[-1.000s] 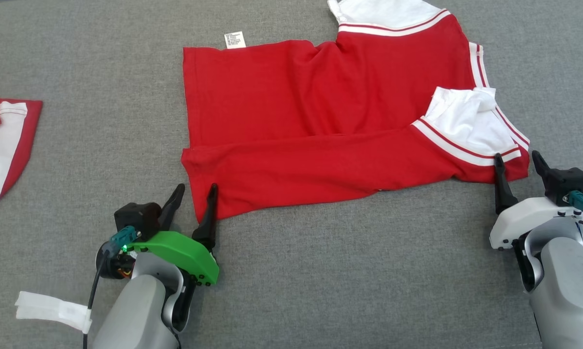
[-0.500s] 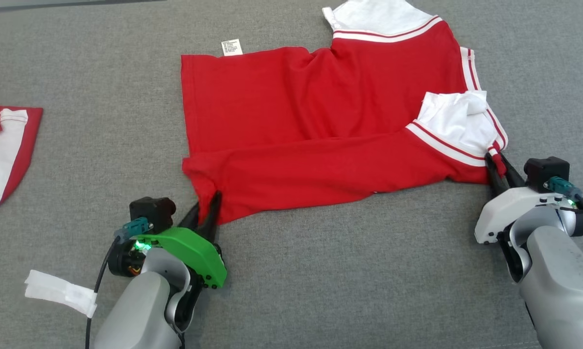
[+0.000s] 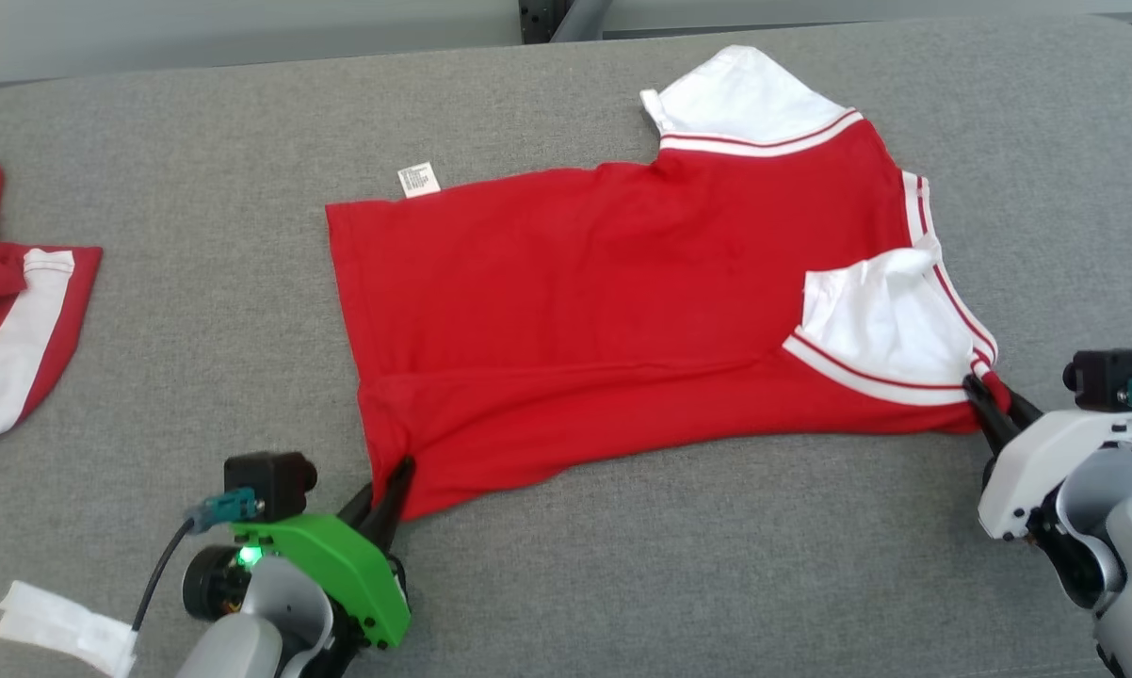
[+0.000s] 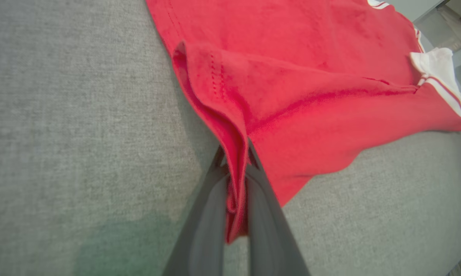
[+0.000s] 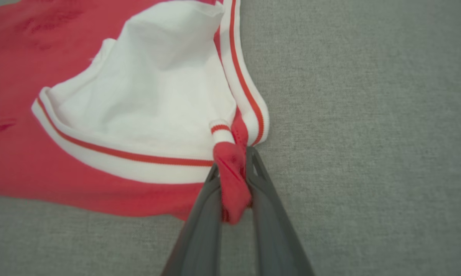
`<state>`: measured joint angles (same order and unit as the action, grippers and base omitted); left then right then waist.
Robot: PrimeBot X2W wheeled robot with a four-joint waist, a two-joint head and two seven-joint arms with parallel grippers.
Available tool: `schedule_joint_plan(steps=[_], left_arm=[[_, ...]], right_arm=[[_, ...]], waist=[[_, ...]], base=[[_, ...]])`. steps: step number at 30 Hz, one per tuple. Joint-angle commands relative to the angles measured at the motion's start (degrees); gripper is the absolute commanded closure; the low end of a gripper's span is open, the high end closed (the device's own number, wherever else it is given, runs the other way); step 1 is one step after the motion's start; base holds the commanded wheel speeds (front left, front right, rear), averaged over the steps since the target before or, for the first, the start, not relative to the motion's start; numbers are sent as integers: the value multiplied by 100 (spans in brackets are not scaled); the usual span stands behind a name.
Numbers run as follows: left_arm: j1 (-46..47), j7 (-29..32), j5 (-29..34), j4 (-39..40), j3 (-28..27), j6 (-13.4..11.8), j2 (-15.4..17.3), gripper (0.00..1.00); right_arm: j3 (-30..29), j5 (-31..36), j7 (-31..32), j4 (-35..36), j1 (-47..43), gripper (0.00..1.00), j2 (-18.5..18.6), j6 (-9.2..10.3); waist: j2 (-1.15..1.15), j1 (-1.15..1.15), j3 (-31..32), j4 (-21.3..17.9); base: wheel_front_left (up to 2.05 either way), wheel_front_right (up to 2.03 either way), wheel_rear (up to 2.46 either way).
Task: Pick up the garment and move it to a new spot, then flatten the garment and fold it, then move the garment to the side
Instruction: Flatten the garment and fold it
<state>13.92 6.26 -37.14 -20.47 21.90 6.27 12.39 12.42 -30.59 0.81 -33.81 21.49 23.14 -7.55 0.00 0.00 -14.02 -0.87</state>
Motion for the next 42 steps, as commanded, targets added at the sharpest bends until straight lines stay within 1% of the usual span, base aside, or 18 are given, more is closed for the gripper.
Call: schedule_joint_plan(steps=[1,3,4,7,10,14,16,18,22,26,27,28,29,30,34,37,41,42], left_arm=[[-218,102,-114,190,-59,-90,98,100],[-584,348,-189,628,-73,-216,205,100],[-927,560,-299,1074,-100,-354,311,100],[-1356,862,-444,1704,-127,-502,485,100],[-1620,1137,-499,2287,-182,-639,675,100],[-1778,1435,-609,2835,-259,-747,873,100],[-1820,1506,-628,2932,-271,-784,939,100],[-1838,1519,-680,2924,-254,-776,913,100],[-1815,1490,-637,2750,-195,-698,917,100],[-1792,1424,-702,2467,-132,-634,814,100],[-1771,1365,-677,2414,-155,-650,785,90],[-1754,1303,-640,2377,-175,-674,769,42],[-1734,1257,-608,2326,-183,-685,770,0],[-1719,1221,-583,2299,-195,-692,781,0],[-1597,1157,-472,2374,-289,-765,908,0],[-1387,1147,-399,2578,-421,-828,1004,0],[-795,1235,-240,2650,-497,-890,1119,0],[-571,1260,-205,2622,-484,-892,1089,0]], right_arm=[[14,-108,137,173,-223,100,112,12],[39,-290,440,575,-534,100,249,12],[-41,-407,679,953,-821,100,359,12],[-235,-496,973,1505,-1194,100,461,12],[-558,-456,1217,1991,-1462,100,501,12],[-957,-378,1558,2598,-1722,100,390,12],[-1058,-353,1737,2828,-1853,100,293,11],[-1129,-287,1890,2926,-1972,100,204,11],[-1200,-178,2009,2948,-2078,100,45,10],[-1192,-100,2090,2817,-2115,100,-109,10],[-1210,-66,2082,2785,-2087,100,-134,11],[-1230,-36,2064,2756,-2048,70,-158,10],[-1241,-19,2056,2729,-2015,42,-164,11],[-1241,-11,2081,2730,-1997,0,-148,10],[-1343,-27,2233,2934,-1888,0,10,9],[-1524,-83,2361,3289,-1659,0,142,9],[-1572,65,2576,3593,-1052,0,393,9],[-1544,82,2629,3606,-839,0,423,9]], waist=[[0,0,66,-61],[0,0,89,-103],[0,0,97,-133],[0,0,81,-166],[0,0,59,-174],[0,0,15,-158],[0,0,-13,-156],[0,0,-42,-149],[0,0,-83,-146],[0,0,-127,-160],[0,0,-139,-164],[0,0,-150,-170],[0,0,-167,-170],[0,0,-183,-165],[0,0,-282,-120],[0,0,-436,-77],[0,0,-738,33],[0,0,-830,75]], base=[[0,0,0],[0,0,0],[0,0,0],[0,0,0],[0,0,0],[0,0,0],[0,0,0],[0,0,0],[0,0,0],[0,0,0],[0,0,0],[0,0,0],[0,0,0],[0,0,0],[0,0,0],[0,0,0],[0,0,0],[0,0,0]])
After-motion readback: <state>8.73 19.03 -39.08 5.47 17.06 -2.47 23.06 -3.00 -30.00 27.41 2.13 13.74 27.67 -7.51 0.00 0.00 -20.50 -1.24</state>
